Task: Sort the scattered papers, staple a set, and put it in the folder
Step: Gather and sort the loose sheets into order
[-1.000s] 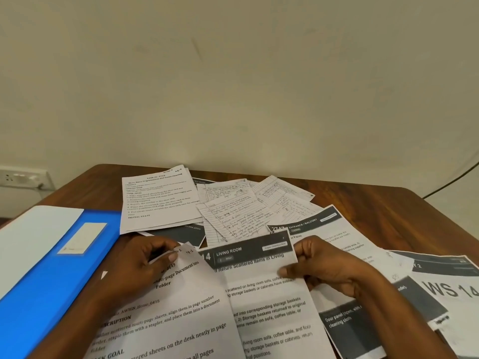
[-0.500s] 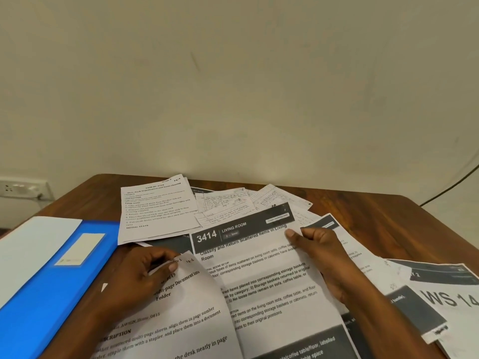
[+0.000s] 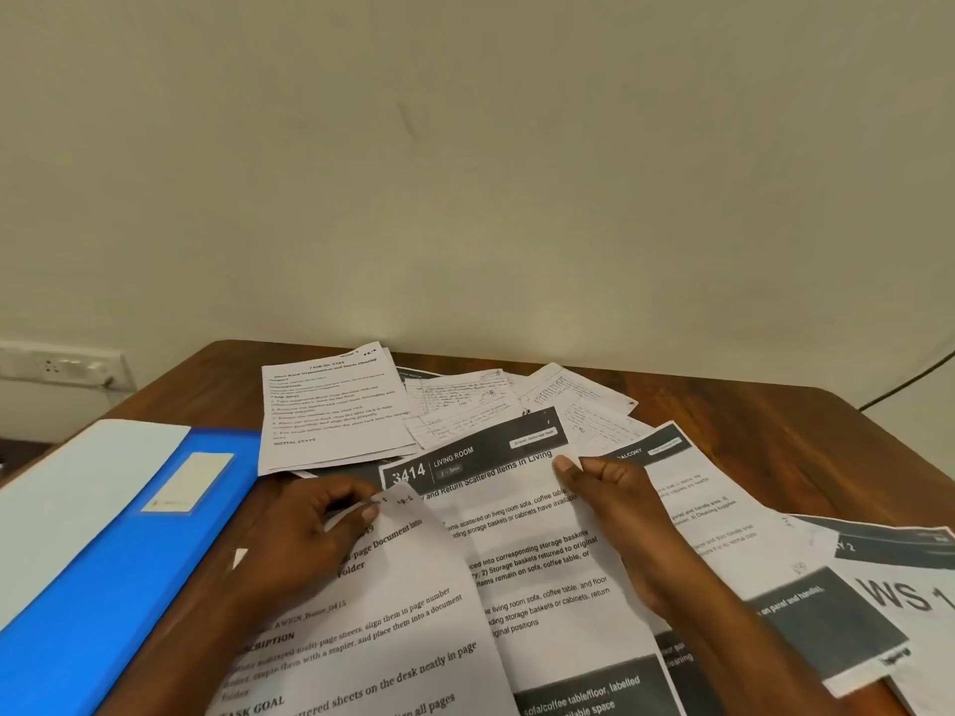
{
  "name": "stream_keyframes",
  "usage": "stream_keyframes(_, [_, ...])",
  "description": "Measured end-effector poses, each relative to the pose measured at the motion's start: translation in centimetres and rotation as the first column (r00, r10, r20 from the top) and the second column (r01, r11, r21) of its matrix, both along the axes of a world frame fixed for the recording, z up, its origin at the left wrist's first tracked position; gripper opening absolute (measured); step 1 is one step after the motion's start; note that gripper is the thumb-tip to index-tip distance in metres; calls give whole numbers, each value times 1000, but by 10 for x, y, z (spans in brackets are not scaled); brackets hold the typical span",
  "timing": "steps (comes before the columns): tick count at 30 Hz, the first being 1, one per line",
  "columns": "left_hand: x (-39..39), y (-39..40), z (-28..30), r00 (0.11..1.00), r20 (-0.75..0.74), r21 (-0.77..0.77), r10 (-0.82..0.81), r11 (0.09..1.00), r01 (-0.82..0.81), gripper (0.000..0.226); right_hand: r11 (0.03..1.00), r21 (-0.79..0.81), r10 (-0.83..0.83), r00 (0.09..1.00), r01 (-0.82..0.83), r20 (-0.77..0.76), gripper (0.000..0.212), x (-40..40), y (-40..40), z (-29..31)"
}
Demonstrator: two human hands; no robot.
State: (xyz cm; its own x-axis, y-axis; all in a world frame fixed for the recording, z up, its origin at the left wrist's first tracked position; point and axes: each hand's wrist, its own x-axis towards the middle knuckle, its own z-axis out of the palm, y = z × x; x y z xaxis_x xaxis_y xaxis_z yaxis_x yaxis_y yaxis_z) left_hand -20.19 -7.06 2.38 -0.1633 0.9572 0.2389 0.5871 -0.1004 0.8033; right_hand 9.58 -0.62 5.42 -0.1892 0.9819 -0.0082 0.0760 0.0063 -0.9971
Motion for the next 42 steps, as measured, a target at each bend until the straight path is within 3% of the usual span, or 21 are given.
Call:
stream_keyframes(10, [10, 17, 5, 999, -38, 139, -7, 990, 12, 11, 997, 68, 42, 998, -40, -37, 21, -12, -11, 6])
stream_keyframes(15, [24, 31, 13, 998, 58, 252, -28, 968, 13, 15, 998, 41, 48, 995, -45, -84, 21, -17, -17, 7])
stream_keyframes(19, [41, 35, 21, 988, 120, 249, -93, 967, 60, 12, 998, 54, 29, 991, -22, -130, 22, -19, -20, 8])
stream_keyframes(29, [59, 58, 20, 984, 21, 445, -178, 883, 150, 21, 993, 120, 4, 991, 13, -137, 23, -18, -15, 7])
stream_keyframes(34, [73, 63, 25, 987, 101, 334, -121, 939, 81, 16, 947, 316, -93, 991, 58, 95, 34, -18, -17, -3])
stream_keyframes(37, [82, 68, 24, 991, 113, 310, -68, 950, 30, 19, 892, 433, -194, 975, 130, 105, 36, -17, -18, -9])
stream_keyframes(39, [87, 70, 22, 991, 124, 296, -41, 955, 3, 21, 881, 450, -214, 970, 142, 112, 35, -16, -16, -10])
stream_keyframes(42, [92, 71, 19, 995, 99, 308, -9, 951, -22, 20, 881, 467, -220, 942, 79, 255, 28, -12, -10, -15])
